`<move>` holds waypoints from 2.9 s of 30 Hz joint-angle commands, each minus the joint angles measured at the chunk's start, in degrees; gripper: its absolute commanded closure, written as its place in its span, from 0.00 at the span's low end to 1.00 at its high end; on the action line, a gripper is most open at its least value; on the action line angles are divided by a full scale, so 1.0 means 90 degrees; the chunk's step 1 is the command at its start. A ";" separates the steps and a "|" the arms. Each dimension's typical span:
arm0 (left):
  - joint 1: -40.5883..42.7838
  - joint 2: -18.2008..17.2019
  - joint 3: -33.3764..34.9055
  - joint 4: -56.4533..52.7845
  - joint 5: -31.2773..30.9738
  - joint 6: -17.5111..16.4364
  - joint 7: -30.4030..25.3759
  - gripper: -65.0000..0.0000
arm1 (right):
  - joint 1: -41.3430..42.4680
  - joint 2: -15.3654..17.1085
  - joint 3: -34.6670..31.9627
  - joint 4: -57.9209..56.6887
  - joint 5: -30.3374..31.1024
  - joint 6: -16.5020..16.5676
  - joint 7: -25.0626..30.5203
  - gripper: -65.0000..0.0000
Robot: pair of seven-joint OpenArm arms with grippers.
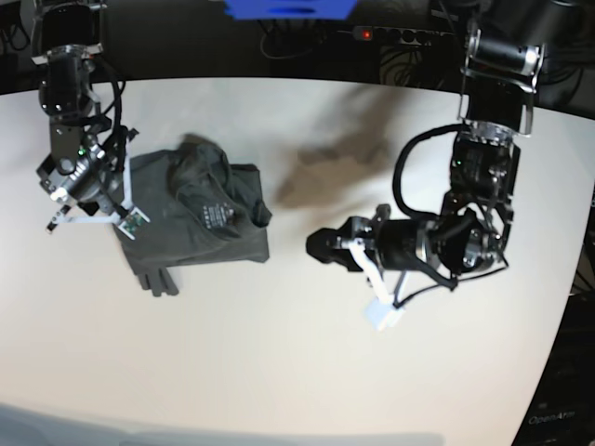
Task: Fold the T-shirt properly
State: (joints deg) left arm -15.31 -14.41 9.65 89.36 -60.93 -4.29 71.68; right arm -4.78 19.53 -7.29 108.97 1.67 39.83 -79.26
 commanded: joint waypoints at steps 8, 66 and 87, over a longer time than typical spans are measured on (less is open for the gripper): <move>-0.0375 0.0102 -0.0032 0.0078 -0.0620 -0.0016 -0.0067 0.89 | -0.0099 -0.0006 0.0043 0.0088 -0.0044 0.0018 -0.0082 1.00; -0.1097 0.0903 0.1248 -0.2178 0.0718 -0.0495 -0.0829 0.49 | -0.0500 -0.0358 0.0024 -0.0039 -0.0034 0.0018 -0.0018 1.00; -0.1117 0.0893 0.1804 -0.2178 0.0718 -0.0495 -0.0819 0.48 | -0.0510 -0.0358 0.0043 -0.0039 -0.0034 0.0018 -0.0018 1.00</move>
State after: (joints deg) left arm -23.66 -6.44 26.26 68.97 -53.36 -8.56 65.08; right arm -9.89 15.86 -7.25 107.72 1.85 39.83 -78.72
